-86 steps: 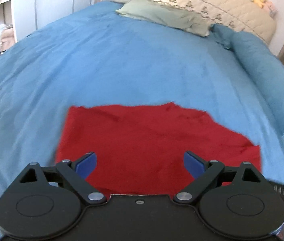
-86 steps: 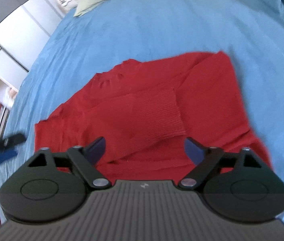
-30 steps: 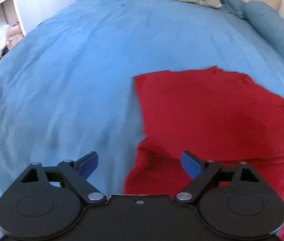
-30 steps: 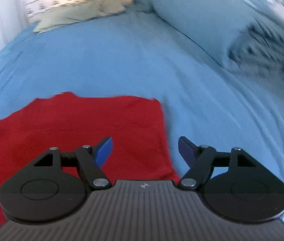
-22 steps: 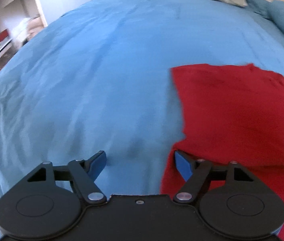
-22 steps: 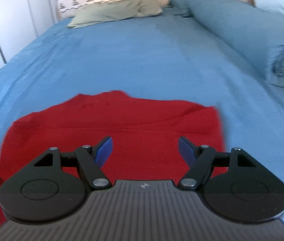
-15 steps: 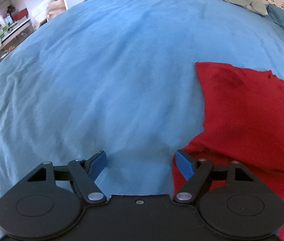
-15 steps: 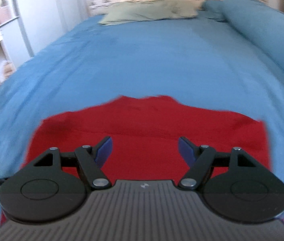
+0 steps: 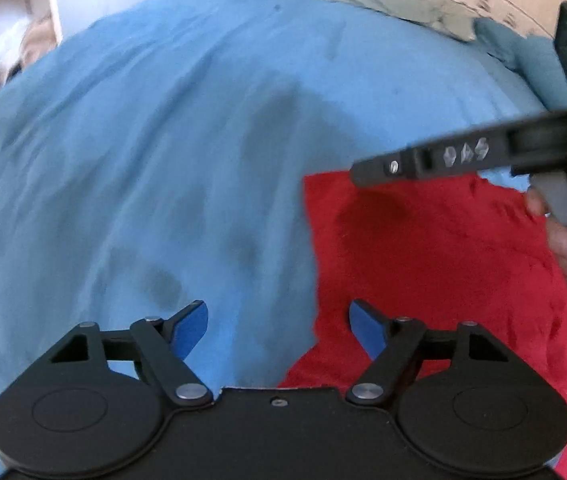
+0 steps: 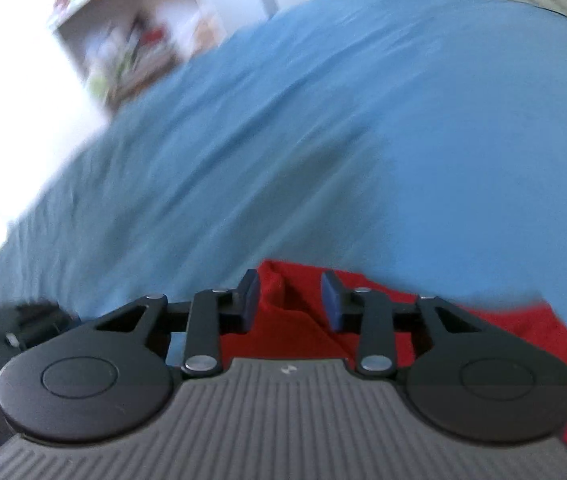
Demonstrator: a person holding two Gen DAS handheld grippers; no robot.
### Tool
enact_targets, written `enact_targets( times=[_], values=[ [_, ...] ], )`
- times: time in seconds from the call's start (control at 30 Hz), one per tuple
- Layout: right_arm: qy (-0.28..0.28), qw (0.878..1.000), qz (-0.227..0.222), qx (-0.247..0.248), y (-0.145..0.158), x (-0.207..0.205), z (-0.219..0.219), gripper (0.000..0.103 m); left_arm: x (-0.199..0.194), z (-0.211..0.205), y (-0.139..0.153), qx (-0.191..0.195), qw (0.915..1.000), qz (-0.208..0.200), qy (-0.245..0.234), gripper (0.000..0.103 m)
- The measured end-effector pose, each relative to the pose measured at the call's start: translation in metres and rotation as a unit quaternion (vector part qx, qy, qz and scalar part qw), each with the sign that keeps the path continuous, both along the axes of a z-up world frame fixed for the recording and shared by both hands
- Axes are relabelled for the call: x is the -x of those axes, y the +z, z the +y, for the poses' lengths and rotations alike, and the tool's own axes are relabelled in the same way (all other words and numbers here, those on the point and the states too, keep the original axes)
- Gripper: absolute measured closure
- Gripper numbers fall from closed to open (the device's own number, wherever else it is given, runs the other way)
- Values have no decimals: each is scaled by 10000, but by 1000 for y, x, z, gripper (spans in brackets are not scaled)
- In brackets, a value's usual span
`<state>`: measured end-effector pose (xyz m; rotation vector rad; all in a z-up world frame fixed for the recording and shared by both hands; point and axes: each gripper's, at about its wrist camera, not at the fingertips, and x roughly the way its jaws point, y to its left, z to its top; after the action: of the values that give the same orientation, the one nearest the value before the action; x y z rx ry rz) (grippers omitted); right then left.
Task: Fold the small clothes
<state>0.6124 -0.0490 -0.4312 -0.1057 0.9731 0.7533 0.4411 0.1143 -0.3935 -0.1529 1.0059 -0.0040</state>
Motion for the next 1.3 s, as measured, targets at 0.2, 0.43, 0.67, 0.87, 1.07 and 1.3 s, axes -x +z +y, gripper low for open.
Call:
enact_targets(
  times=[0.2,0.43,0.67,0.87,1.07,1.3],
  values=[
    [241,9948,-600,792,-38,-2,32,61,9,3,-9,-119,9999,18,-45,21],
    [-933,9909,-909,327,-13,14,1,56,15,4,2,-227,9996,127,53,20],
    [-1966,9741,-960,580,21,117,-100,31,38,4,22,-387,9992,75,91,16],
    [-2998,9459,-870,887,49,206,-179,31,80,14,41,-266,9996,-5,71,16],
    [-3717,9146,-1306,911,117,294,-220,27,137,15,107,-379,9980,-507,-57,16],
    [-3955,8991,-1653,882,184,399,-230,23,221,-1,168,-527,9947,-844,-272,16]
  ],
)
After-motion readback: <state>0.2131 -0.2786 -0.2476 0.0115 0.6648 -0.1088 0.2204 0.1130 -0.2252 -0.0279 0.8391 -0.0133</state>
